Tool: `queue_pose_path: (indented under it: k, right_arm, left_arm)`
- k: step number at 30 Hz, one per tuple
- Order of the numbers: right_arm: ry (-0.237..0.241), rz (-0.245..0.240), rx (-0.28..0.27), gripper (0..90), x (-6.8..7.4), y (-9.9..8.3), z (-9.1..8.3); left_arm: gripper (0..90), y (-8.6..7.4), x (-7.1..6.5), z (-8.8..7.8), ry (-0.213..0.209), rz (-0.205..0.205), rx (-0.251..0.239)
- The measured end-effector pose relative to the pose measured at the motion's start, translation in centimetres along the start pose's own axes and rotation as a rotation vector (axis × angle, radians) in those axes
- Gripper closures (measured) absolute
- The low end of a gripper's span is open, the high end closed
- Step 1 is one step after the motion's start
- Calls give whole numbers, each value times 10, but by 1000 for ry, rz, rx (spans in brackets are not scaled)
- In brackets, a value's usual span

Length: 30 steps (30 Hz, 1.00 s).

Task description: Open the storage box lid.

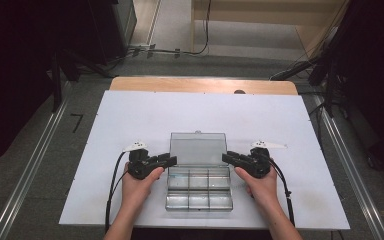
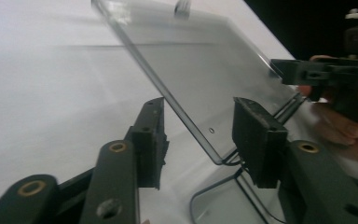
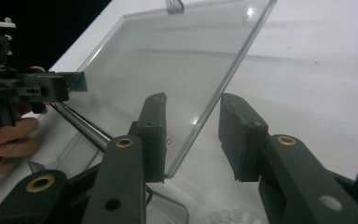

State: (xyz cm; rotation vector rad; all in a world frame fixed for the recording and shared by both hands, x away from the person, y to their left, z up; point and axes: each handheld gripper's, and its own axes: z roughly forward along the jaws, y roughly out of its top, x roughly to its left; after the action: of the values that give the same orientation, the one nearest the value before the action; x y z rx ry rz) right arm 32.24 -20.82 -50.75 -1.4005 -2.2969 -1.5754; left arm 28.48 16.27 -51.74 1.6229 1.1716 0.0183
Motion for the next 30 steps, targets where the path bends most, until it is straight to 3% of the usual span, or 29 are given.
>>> queue_pose_path:
  k: [6,11,14,15,20,24,30]
  right_arm:
    - [19,-27,-29,534,2,3,-6]
    - [-14,-68,-61,442,4,7,-17]
    - [-33,-117,-70,380,9,10,-24]
    - [-39,-127,-68,357,11,11,-26]
    - [-28,-173,-66,203,18,15,-36]
    - [-48,-229,-43,67,23,15,-44]
    - [-56,-260,-31,10,25,14,-55]
  left_arm:
    - [473,1,-1,-4,-4,2,-20]
    - [402,5,-5,-16,-30,56,-66]
    - [358,6,-8,-20,-30,70,-81]
    - [344,6,-10,-25,-36,94,-89]
    - [250,6,-15,-37,-49,134,-122]
    - [193,4,-19,-47,-49,168,-135]
    - [113,3,-23,-58,-61,196,-145]
